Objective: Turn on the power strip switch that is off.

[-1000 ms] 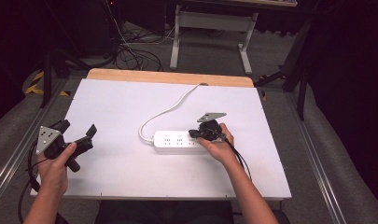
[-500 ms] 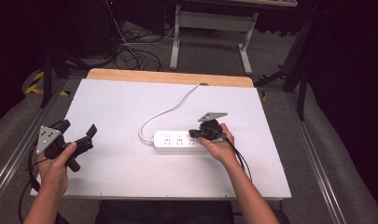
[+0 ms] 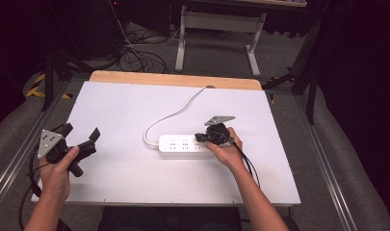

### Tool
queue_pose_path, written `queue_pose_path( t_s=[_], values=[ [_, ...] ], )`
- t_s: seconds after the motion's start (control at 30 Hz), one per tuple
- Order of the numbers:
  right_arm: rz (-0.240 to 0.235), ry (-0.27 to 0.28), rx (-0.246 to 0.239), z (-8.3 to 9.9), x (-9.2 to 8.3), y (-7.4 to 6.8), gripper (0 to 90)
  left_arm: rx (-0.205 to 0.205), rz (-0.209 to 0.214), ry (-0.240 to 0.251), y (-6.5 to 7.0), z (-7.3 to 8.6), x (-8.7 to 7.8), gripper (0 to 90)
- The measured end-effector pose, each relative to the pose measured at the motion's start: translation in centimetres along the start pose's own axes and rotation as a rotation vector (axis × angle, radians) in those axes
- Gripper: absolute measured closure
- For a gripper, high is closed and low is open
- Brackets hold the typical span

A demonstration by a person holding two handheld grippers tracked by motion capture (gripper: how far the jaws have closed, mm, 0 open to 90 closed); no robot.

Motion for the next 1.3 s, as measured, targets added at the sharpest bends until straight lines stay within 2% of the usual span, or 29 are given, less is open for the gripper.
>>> queue_pose_path(
  t_s=[0.1,0.27,0.47,0.63,0.87,1.1,1.3],
  values=[
    [-0.009,0.007,-0.005,0.0,-0.1,0.1,90.0,0.000,0.000,0.000,0.0,0.0,0.0,2.3],
    [0.008,0.018,-0.044,-0.2,-0.1,-0.1,90.0,0.000,0.001,0.000,0.0,0.0,0.0,2.3],
    [0.013,0.069,-0.074,-0.4,-0.5,0.0,90.0,0.001,0.001,-0.001,-0.1,0.0,0.0,2.3],
    [0.004,0.123,-0.060,-0.6,-1.2,0.3,90.0,0.000,0.001,0.000,-0.1,0.0,0.0,2.3],
    [-0.036,0.245,-0.011,-0.8,-2.9,1.1,90.0,-0.005,0.000,0.001,-0.1,0.0,0.0,2.3],
    [-0.040,0.307,-0.025,-0.7,-3.9,1.4,90.0,-0.001,0.001,-0.001,-0.1,0.0,0.1,2.3],
    [-0.044,0.366,-0.015,-0.6,-5.2,1.8,90.0,-0.007,0.000,0.002,-0.1,0.0,0.0,2.3]
  ],
)
Point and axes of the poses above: each handheld gripper's, and its own axes: x roughly forward along the jaws, z roughly out of its underside, y roughly to its right, the point moved 2 cm from there along x, roughly forward along the jaws, and after that the axes turned 2 degrees about x, right-handed, at the moved point
